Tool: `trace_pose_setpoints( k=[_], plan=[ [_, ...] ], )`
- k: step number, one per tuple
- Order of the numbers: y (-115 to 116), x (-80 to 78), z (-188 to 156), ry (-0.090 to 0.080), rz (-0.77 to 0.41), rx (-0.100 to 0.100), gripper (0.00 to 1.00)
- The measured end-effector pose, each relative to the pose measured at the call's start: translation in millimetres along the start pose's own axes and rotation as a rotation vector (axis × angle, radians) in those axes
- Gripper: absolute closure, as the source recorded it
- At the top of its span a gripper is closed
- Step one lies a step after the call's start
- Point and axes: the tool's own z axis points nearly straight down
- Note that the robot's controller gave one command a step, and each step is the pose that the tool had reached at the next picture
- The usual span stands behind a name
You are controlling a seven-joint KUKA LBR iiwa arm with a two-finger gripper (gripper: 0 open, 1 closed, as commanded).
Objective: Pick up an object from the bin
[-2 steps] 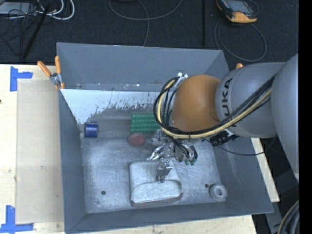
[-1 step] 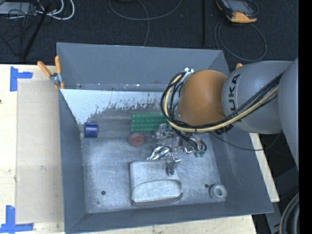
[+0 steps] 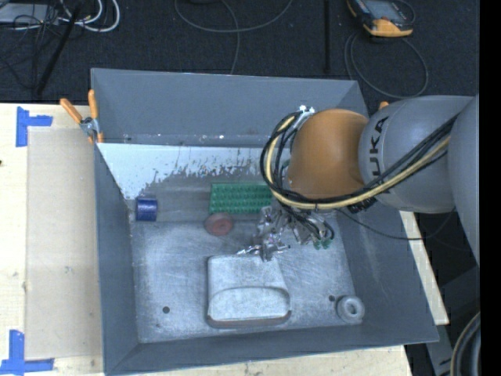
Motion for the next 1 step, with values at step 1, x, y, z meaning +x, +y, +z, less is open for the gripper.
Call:
trace_pose_setpoints(
  k=[1],
  plan=[
    [8.6,-9.0,-114.9,0.009,-0.036,-0.009,1.00]
  ],
)
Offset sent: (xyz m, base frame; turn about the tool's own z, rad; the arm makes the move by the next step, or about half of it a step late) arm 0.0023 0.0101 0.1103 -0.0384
